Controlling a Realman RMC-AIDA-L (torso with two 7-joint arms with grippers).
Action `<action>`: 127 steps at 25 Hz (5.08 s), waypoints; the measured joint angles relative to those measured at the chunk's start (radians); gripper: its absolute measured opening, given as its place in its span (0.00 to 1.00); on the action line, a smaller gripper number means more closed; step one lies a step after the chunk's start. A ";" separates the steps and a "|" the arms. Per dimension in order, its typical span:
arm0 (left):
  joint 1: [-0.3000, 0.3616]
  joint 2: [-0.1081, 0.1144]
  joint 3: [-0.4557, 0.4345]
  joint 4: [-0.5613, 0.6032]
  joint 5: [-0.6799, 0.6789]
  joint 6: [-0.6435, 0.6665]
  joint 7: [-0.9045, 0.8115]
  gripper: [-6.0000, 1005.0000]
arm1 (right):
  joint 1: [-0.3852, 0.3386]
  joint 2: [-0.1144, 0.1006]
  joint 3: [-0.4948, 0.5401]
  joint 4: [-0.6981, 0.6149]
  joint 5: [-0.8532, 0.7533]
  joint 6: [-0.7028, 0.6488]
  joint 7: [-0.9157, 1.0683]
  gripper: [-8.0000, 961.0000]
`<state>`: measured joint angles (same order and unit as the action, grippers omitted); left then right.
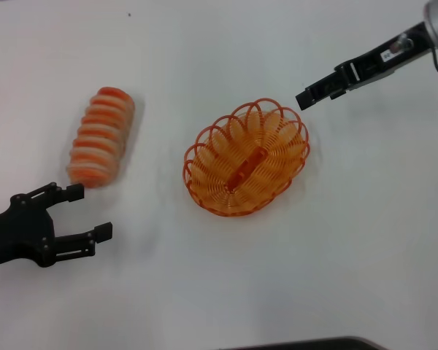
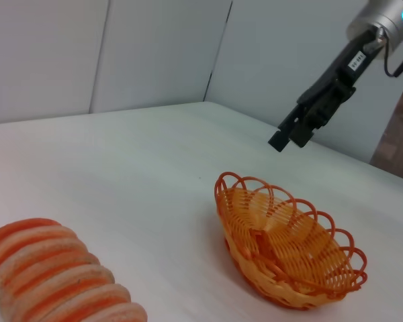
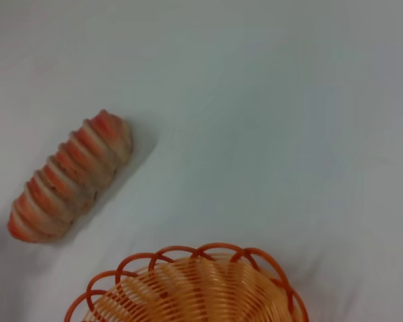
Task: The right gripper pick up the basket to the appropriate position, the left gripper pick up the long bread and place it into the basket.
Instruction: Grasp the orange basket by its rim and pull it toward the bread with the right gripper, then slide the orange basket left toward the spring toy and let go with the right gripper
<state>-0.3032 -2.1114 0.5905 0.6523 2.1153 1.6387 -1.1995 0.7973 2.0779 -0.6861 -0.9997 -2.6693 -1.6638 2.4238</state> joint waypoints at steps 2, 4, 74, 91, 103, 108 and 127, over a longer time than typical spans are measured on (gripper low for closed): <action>0.000 0.000 0.000 0.001 0.000 0.003 0.000 0.92 | 0.033 0.009 -0.059 -0.011 -0.030 0.006 0.044 0.86; 0.000 0.000 0.000 0.001 0.000 0.008 0.000 0.92 | 0.052 0.015 -0.114 -0.013 -0.036 0.016 0.072 0.86; -0.008 -0.011 -0.054 0.002 -0.001 0.008 0.013 0.90 | -0.100 -0.007 -0.049 0.126 0.286 0.167 0.209 0.10; -0.022 -0.022 -0.076 0.027 -0.001 -0.001 0.016 0.89 | -0.161 0.008 -0.068 0.161 0.232 0.174 0.483 0.09; -0.022 -0.024 -0.078 0.027 -0.001 -0.004 0.017 0.89 | -0.145 0.009 -0.113 0.176 0.232 0.201 0.475 0.09; -0.022 -0.024 -0.078 0.027 -0.001 -0.008 0.018 0.89 | -0.159 0.006 -0.110 0.192 0.260 0.215 0.468 0.09; -0.022 -0.027 -0.089 0.038 -0.004 -0.001 0.019 0.88 | -0.171 0.014 -0.103 0.270 0.313 0.249 0.487 0.23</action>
<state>-0.3252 -2.1384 0.5010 0.6905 2.1113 1.6372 -1.1802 0.6264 2.0921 -0.7891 -0.7298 -2.3560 -1.4146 2.9108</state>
